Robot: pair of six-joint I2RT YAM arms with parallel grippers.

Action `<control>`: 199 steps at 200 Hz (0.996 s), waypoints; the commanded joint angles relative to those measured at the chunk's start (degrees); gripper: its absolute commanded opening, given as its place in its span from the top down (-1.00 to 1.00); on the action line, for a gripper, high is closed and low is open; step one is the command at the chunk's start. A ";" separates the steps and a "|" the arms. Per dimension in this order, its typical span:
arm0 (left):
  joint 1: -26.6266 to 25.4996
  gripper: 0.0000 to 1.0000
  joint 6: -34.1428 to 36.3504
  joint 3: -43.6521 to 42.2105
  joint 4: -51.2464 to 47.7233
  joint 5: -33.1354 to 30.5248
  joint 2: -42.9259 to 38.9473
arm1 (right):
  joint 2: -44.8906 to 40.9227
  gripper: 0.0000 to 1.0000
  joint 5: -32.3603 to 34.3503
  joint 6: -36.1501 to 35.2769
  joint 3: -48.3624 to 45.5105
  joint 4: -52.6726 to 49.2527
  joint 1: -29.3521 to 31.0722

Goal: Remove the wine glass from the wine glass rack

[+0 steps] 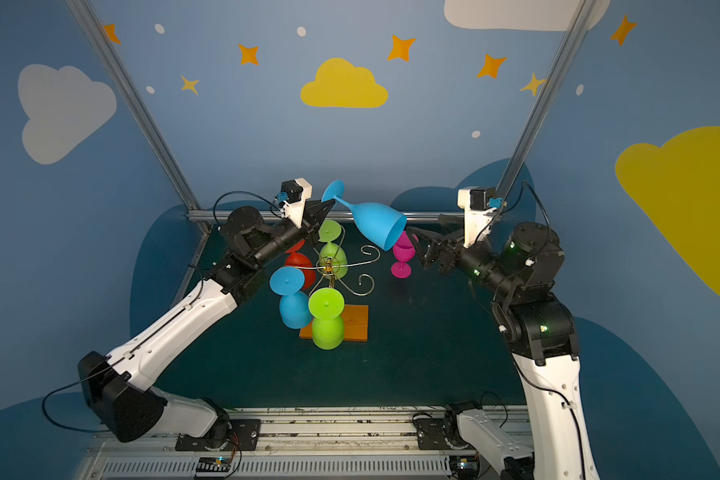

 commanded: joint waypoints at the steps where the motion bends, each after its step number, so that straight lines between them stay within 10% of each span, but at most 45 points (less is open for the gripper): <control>1: 0.49 0.94 -4.61 -0.07 0.82 2.11 -1.65 | -0.58 -0.67 -2.64 3.59 -2.87 3.72 -0.95; 116: 0.86 0.94 -7.72 0.00 0.89 6.08 -0.93 | 5.98 -0.06 -9.94 12.93 -5.10 14.99 0.15; 199: 0.89 0.94 -8.01 1.16 -0.06 6.18 0.18 | 9.30 1.00 -10.07 14.24 -4.06 17.14 3.55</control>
